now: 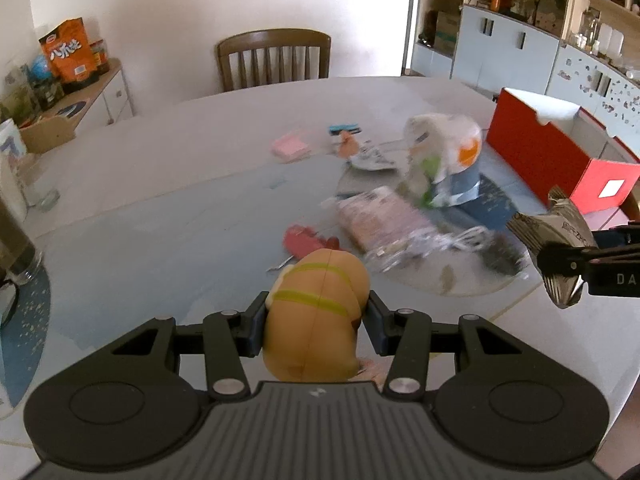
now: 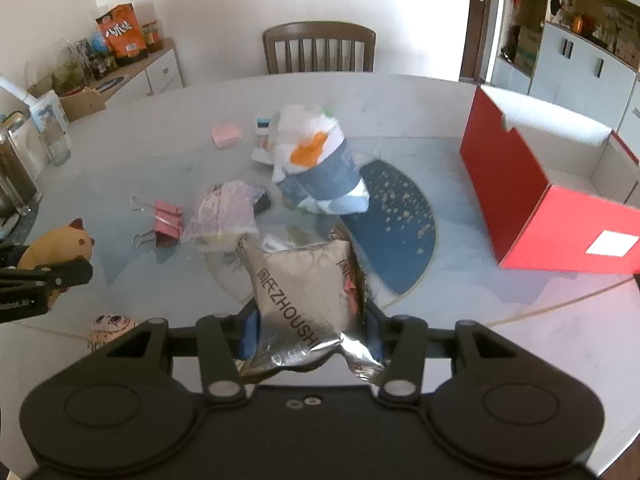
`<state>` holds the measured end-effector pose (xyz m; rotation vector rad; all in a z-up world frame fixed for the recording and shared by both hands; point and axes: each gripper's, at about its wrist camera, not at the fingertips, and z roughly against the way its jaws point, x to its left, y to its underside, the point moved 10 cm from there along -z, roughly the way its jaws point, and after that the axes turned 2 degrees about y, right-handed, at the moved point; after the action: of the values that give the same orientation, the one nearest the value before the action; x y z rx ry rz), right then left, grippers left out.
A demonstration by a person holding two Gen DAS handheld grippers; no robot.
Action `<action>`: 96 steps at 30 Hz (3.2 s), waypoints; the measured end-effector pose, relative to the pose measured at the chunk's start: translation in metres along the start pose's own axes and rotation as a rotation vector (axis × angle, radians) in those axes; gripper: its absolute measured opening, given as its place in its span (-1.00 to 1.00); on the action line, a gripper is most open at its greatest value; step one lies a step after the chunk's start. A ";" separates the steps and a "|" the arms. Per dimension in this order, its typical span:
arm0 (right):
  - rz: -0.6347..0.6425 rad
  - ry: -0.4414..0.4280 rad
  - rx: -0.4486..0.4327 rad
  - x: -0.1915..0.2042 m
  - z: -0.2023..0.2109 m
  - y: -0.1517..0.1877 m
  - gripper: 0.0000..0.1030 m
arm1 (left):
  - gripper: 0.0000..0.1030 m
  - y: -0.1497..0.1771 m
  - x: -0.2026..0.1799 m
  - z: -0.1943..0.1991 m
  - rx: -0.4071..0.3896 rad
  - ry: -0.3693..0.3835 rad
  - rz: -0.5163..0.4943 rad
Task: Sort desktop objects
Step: 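Carry the hamster and foil bag with both tools over the red box, then open both tools to drop the hamster and foil bag into the box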
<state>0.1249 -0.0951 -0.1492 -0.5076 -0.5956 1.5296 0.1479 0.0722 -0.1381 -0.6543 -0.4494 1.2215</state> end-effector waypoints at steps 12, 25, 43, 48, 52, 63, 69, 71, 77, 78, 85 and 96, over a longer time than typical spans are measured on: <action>0.034 -0.084 -0.050 -0.065 0.017 -0.046 -0.04 | -0.08 -0.050 -0.073 -0.005 -0.038 -0.027 0.025; 0.020 -0.117 -0.099 -0.144 0.027 -0.091 -0.03 | -0.07 -0.106 -0.156 -0.020 -0.079 -0.004 0.004; -0.036 -0.019 -0.116 -0.251 0.018 -0.109 -0.03 | -0.07 -0.167 -0.278 -0.071 -0.067 0.120 -0.167; -0.066 0.010 -0.103 -0.279 0.007 -0.111 -0.03 | -0.07 -0.179 -0.311 -0.088 -0.057 0.153 -0.230; -0.088 0.026 -0.087 -0.298 -0.005 -0.112 -0.03 | -0.07 -0.189 -0.337 -0.099 -0.048 0.175 -0.273; -0.111 0.057 -0.039 -0.334 -0.034 -0.107 -0.03 | -0.06 -0.195 -0.393 -0.144 0.020 0.206 -0.401; -0.108 0.063 -0.001 -0.343 -0.050 -0.101 -0.03 | -0.06 -0.193 -0.406 -0.167 0.048 0.184 -0.463; -0.102 0.059 0.011 -0.344 -0.054 -0.100 -0.03 | -0.06 -0.191 -0.408 -0.174 0.068 0.185 -0.470; -0.098 0.050 0.050 -0.348 -0.070 -0.096 -0.03 | -0.06 -0.183 -0.417 -0.195 0.127 0.171 -0.519; -0.098 0.050 0.056 -0.349 -0.072 -0.095 -0.03 | -0.05 -0.183 -0.419 -0.198 0.135 0.167 -0.531; -0.108 0.049 0.112 -0.355 -0.087 -0.085 -0.03 | -0.05 -0.173 -0.429 -0.211 0.203 0.184 -0.601; -0.133 0.046 0.171 -0.356 -0.101 -0.073 -0.03 | -0.03 -0.163 -0.425 -0.229 0.291 0.216 -0.601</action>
<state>0.2623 -0.4439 -0.1932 -0.3640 -0.4498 1.4235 0.2864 -0.4163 -0.1853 -0.3545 -0.2509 0.6191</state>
